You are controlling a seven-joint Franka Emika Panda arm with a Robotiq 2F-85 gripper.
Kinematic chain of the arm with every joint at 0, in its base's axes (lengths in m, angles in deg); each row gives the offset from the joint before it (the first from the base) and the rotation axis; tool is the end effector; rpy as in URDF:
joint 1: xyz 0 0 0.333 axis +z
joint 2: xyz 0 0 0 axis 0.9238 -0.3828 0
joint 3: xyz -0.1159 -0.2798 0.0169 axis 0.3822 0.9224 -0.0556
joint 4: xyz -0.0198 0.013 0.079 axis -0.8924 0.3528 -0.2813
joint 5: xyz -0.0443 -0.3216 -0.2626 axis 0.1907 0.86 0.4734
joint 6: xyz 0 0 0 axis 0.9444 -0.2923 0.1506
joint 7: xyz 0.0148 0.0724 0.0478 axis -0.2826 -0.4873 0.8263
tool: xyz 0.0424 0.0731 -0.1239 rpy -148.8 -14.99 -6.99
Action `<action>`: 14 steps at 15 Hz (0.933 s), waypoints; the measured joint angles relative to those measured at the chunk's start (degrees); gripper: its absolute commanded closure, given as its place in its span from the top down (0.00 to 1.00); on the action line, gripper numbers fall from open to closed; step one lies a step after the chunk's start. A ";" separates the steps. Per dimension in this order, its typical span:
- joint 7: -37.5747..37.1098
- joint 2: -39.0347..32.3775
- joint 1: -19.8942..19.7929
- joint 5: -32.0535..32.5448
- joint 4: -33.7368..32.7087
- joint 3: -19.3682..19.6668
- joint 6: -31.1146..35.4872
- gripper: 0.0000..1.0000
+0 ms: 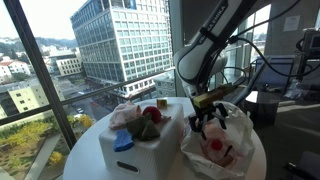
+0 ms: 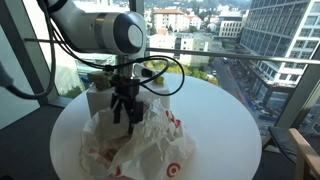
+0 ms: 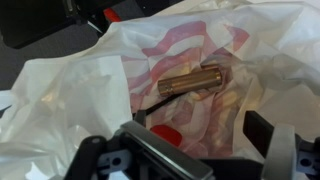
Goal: Remove the items from the plastic bag and put them on the white basket
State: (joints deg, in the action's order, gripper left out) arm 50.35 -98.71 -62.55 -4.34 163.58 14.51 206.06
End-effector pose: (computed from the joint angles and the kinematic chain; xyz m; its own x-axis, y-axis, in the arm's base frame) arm 0.4808 0.0515 0.1659 0.8930 -0.3256 -0.3106 -0.2697 -0.9398 0.2097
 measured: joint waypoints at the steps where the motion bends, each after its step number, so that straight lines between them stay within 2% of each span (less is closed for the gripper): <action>1: 1.28 -0.89 -0.86 -0.69 0.74 0.70 2.46 1.00; 5: 6.54 -4.95 -3.29 -3.36 1.41 2.15 12.51 1.00; 9: 7.96 -8.71 -3.88 -5.09 2.17 2.68 21.64 1.00; 14: 13.51 -6.09 -3.99 -15.02 6.26 -0.36 23.03 1.00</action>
State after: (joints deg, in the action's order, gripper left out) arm 63.86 -104.79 -66.55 -19.36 169.84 14.15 229.09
